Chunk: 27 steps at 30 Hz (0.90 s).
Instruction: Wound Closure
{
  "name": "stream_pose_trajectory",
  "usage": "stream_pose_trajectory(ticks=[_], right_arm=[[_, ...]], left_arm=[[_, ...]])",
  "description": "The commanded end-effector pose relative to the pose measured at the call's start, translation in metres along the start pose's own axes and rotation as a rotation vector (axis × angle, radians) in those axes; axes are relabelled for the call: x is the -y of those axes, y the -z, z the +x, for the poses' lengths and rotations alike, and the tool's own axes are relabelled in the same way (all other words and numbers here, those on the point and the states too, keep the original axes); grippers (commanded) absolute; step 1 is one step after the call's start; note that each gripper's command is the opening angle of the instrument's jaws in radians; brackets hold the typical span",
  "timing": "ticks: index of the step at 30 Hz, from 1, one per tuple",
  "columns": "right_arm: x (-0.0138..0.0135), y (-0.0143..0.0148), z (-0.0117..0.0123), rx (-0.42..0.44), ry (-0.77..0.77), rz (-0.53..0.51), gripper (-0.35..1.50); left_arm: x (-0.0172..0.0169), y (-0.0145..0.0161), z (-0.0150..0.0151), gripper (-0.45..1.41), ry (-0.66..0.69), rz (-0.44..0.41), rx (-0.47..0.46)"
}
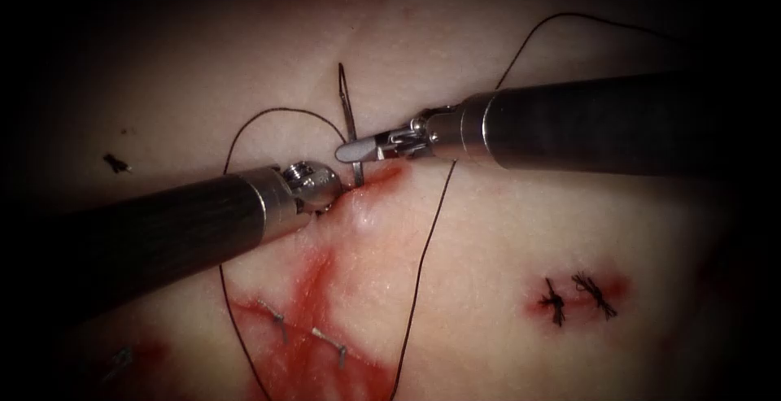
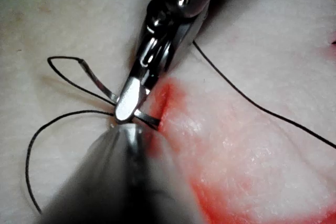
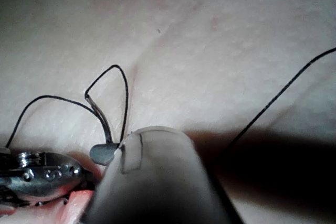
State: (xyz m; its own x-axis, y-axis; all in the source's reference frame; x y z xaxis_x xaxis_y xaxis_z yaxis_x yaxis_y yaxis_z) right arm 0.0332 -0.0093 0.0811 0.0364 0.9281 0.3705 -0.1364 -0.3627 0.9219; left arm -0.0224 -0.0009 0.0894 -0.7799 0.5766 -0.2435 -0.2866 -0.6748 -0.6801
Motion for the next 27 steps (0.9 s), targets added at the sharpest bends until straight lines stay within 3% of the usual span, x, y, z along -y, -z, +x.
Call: stream_pose_trajectory(ticks=[1, 8, 11, 15, 19, 23, 27], right_arm=[[-0.0010, -0.0004, -0.0007, 0.046, -0.028, -0.021, -0.35], [-0.0012, 0.0001, -0.0018, 0.087, -0.116, -0.017, -0.35], [-0.0012, -0.0004, -0.0031, 0.168, -0.212, 0.067, -0.35], [-0.0007, -0.0006, -0.0029, 0.155, -0.229, 0.097, -0.35], [-0.0005, -0.0005, -0.0024, 0.141, -0.233, 0.103, -0.35], [-0.0006, -0.0003, -0.0020, 0.129, -0.234, 0.113, -0.35], [-0.0006, 0.0000, -0.0014, 0.106, -0.238, 0.111, -0.35]], left_arm=[[0.0004, -0.0006, 0.0003, 0.39, -0.002, -0.001, 0.000], [0.0004, -0.0007, 0.0003, 0.37, -0.003, 0.000, 0.000], [0.0005, -0.0005, 0.0004, 0.37, -0.003, -0.003, 0.000], [0.0006, 0.0004, 0.0009, 0.37, 0.000, 0.015, -0.004], [0.0004, 0.0032, 0.0021, 0.39, 0.018, 0.061, -0.047], [-0.0004, 0.0078, 0.0037, 0.39, -0.003, 0.149, -0.110], [-0.0036, 0.0123, 0.0049, 0.31, -0.019, 0.227, -0.155]])
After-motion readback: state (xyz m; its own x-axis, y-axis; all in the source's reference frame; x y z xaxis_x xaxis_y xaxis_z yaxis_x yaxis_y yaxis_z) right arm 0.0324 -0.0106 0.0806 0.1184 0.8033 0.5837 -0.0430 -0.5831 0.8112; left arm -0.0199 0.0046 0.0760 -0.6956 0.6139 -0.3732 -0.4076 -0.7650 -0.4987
